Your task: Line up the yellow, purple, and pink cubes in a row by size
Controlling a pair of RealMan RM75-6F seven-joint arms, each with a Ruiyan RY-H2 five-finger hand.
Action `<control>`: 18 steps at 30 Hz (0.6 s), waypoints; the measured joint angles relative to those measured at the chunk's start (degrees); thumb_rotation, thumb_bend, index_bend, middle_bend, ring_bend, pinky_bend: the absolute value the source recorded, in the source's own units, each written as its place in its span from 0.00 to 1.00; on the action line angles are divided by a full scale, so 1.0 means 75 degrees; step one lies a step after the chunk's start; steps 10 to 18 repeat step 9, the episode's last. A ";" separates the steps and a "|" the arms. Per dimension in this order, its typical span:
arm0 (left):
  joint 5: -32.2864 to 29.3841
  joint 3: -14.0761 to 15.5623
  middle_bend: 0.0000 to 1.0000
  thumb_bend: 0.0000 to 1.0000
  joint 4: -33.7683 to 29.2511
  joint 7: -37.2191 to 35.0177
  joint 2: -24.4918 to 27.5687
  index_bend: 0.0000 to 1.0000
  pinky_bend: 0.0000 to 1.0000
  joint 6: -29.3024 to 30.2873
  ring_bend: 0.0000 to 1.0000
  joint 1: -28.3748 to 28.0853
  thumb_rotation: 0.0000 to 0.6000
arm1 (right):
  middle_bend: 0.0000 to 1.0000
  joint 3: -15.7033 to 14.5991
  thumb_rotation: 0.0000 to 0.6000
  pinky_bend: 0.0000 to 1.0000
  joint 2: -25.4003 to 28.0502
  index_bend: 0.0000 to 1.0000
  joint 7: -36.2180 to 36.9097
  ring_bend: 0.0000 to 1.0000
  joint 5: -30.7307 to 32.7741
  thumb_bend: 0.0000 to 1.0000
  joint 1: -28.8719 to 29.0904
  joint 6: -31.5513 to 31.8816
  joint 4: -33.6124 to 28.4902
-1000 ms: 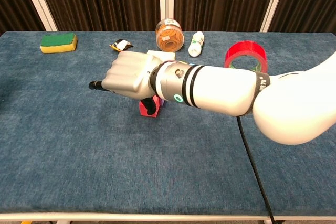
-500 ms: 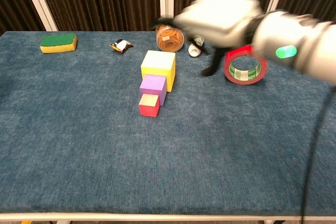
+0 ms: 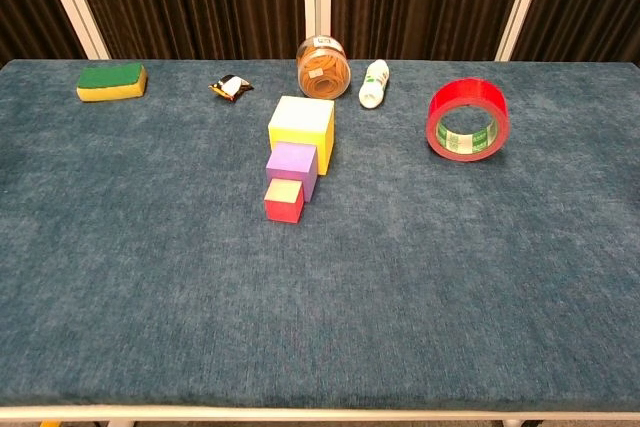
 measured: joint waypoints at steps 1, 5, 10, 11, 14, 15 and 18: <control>0.0054 0.0024 0.06 0.03 -0.0074 0.0050 0.0007 0.20 0.20 0.0072 0.09 0.0031 1.00 | 0.00 -0.0041 1.00 0.00 0.0064 0.00 0.0206 0.00 -0.0077 0.15 -0.0153 0.0124 0.0021; 0.0246 0.0108 0.06 0.03 -0.0406 0.0195 0.0072 0.20 0.20 0.0324 0.09 0.0158 1.00 | 0.00 -0.0165 1.00 0.00 0.0234 0.00 0.0939 0.00 -0.0571 0.15 -0.0812 0.0755 0.0181; 0.0377 0.0175 0.06 0.03 -0.0731 0.0345 0.0164 0.20 0.20 0.0481 0.09 0.0271 1.00 | 0.00 -0.0223 1.00 0.00 0.0244 0.00 0.1210 0.00 -0.1063 0.15 -0.1359 0.1254 0.0365; 0.0377 0.0175 0.06 0.03 -0.0731 0.0345 0.0164 0.20 0.20 0.0481 0.09 0.0271 1.00 | 0.00 -0.0223 1.00 0.00 0.0244 0.00 0.1210 0.00 -0.1063 0.15 -0.1359 0.1254 0.0365; 0.0377 0.0175 0.06 0.03 -0.0731 0.0345 0.0164 0.20 0.20 0.0481 0.09 0.0271 1.00 | 0.00 -0.0223 1.00 0.00 0.0244 0.00 0.1210 0.00 -0.1063 0.15 -0.1359 0.1254 0.0365; 0.0377 0.0175 0.06 0.03 -0.0731 0.0345 0.0164 0.20 0.20 0.0481 0.09 0.0271 1.00 | 0.00 -0.0223 1.00 0.00 0.0244 0.00 0.1210 0.00 -0.1063 0.15 -0.1359 0.1254 0.0365; 0.0377 0.0175 0.06 0.03 -0.0731 0.0345 0.0164 0.20 0.20 0.0481 0.09 0.0271 1.00 | 0.00 -0.0223 1.00 0.00 0.0244 0.00 0.1210 0.00 -0.1063 0.15 -0.1359 0.1254 0.0365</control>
